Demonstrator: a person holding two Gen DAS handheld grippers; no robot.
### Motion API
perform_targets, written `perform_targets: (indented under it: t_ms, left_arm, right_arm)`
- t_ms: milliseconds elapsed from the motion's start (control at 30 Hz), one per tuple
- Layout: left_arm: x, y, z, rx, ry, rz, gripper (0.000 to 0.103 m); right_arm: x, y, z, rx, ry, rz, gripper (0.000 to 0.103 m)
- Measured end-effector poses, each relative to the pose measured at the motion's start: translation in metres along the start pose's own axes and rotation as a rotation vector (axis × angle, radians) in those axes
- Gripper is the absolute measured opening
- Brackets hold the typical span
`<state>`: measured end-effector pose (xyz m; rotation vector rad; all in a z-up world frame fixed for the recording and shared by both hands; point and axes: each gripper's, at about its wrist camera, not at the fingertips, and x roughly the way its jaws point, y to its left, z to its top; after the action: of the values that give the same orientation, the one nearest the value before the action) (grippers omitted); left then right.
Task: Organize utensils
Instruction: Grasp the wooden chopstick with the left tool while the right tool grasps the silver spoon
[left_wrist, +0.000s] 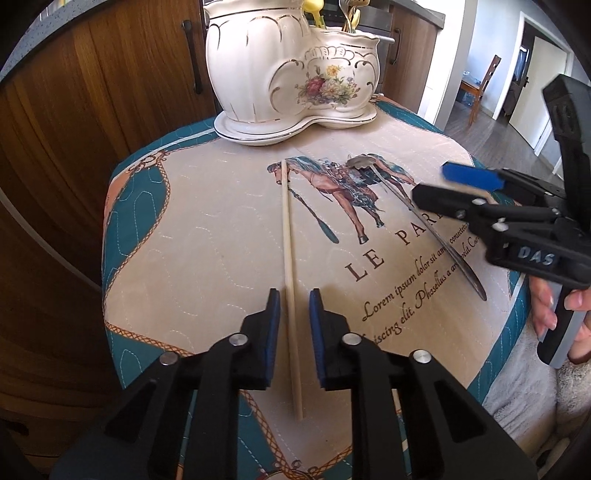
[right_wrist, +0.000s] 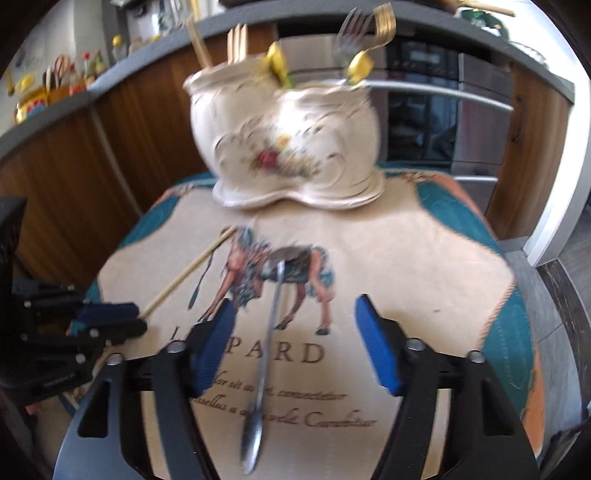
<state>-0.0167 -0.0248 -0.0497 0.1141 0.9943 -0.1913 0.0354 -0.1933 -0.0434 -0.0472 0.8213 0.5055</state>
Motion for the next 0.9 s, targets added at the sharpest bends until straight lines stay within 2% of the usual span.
perform_targets:
  t_ms: [133, 233, 333, 400, 567, 733, 900]
  left_arm:
    - [-0.003, 0.004, -0.004, 0.001, -0.009, -0.003, 0.006]
    - [-0.002, 0.007, -0.004, 0.000, -0.010, -0.014, 0.005]
    - [-0.002, 0.008, -0.003, 0.007, -0.011, -0.017, 0.004]
    - [-0.001, 0.009, -0.003, 0.009, -0.013, -0.022, 0.004]
    - [-0.001, 0.010, -0.003, 0.003, -0.021, -0.034, 0.004]
    - [-0.001, 0.010, -0.004, 0.003, -0.041, -0.043, 0.004]
    - [-0.012, 0.009, -0.003, 0.002, -0.101, -0.072, 0.004]
  right_arm:
    - [0.017, 0.011, 0.005, -0.024, 0.057, -0.005, 0.048]
    - [0.030, 0.013, 0.014, -0.027, 0.088, -0.019, 0.038]
    - [0.040, 0.015, 0.022, -0.037, 0.093, -0.050, 0.029]
    - [0.043, 0.015, 0.026, -0.038, 0.090, -0.057, 0.019]
    - [0.046, 0.018, 0.025, -0.064, 0.077, -0.042, 0.004]
    - [0.032, 0.015, 0.021, -0.052, 0.029, -0.013, 0.004]
    - [0.008, 0.008, 0.021, -0.020, -0.048, 0.043, 0.004]
